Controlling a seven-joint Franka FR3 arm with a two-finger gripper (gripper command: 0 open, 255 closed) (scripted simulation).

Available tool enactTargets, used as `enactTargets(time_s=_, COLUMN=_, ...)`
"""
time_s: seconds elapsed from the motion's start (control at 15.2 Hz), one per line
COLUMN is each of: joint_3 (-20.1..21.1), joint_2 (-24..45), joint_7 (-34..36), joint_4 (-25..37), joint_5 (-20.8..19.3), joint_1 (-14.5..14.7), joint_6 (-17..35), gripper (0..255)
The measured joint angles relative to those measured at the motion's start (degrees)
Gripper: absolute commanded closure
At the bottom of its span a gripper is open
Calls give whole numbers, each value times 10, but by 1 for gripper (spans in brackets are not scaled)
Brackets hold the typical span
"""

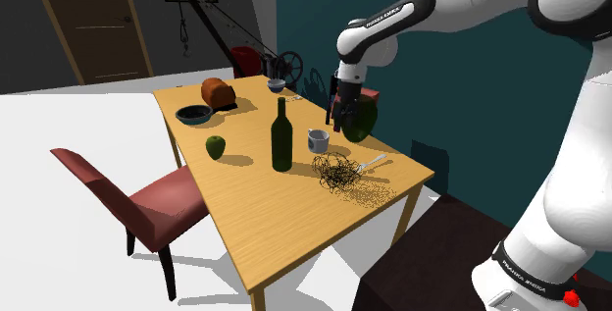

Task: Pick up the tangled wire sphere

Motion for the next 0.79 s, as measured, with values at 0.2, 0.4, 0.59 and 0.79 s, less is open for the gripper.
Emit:
enactTargets(time_s=0.2, joint_3=6, joint_2=72, joint_7=-13, joint_4=53, joint_5=13, joint_1=-2, joint_6=3, gripper=0)
enactTargets(time_s=0.4, joint_3=12, joint_2=140, joint_7=-26, joint_4=108, joint_5=23, joint_1=-6, joint_6=0, gripper=0)
enactTargets(time_s=0.59, joint_3=19, joint_2=214, joint_7=-33, joint_4=178, joint_5=30, joint_1=-10, joint_6=-12, gripper=0)
enactTargets(time_s=0.79, joint_3=22, joint_2=251, joint_7=-38, joint_4=206, joint_5=33, joint_1=-12, joint_6=-9, gripper=0)
